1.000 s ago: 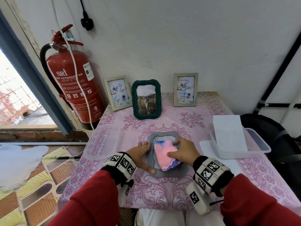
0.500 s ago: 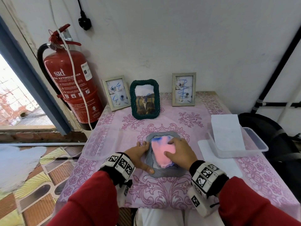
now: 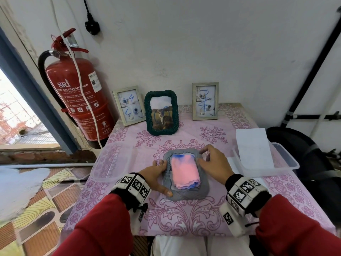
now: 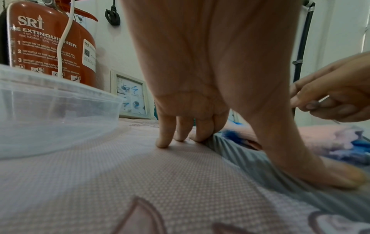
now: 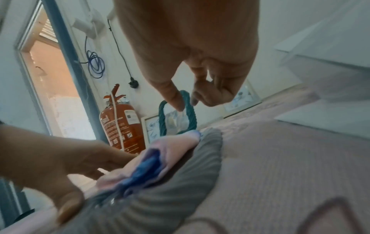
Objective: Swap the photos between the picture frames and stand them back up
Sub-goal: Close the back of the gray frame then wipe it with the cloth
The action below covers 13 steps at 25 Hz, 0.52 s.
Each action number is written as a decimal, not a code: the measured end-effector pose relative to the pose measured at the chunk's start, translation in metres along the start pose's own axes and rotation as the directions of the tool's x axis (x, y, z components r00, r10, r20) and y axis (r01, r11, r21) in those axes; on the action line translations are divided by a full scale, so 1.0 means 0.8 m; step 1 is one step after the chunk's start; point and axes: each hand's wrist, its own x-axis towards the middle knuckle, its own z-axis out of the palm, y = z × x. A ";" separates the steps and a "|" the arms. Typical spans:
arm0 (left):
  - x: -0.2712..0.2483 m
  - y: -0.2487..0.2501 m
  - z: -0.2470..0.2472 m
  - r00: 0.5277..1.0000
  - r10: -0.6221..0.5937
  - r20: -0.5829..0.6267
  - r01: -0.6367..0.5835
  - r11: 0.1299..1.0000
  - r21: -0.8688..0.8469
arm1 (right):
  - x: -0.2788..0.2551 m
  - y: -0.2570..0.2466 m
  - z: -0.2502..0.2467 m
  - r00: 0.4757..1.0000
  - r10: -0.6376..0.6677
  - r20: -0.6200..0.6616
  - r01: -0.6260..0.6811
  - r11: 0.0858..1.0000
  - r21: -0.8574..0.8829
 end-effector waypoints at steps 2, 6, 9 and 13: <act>0.000 0.000 0.000 1.000 -0.004 0.004 0.004 1.000 0.003 | 0.011 0.009 -0.008 0.995 -0.008 0.099 0.012 0.999 -0.033; -0.002 0.001 -0.001 1.000 -0.010 -0.003 0.010 1.000 -0.006 | 0.022 0.031 -0.017 0.937 -0.066 0.344 0.151 0.962 -0.228; -0.004 0.004 -0.001 1.000 -0.018 -0.007 0.018 1.000 -0.020 | 0.024 0.040 -0.021 0.897 -0.075 0.436 0.213 0.937 -0.277; -0.009 0.007 -0.002 1.000 -0.026 -0.004 0.025 0.996 -0.091 | 0.024 0.042 -0.024 0.876 -0.078 0.476 0.242 0.925 -0.293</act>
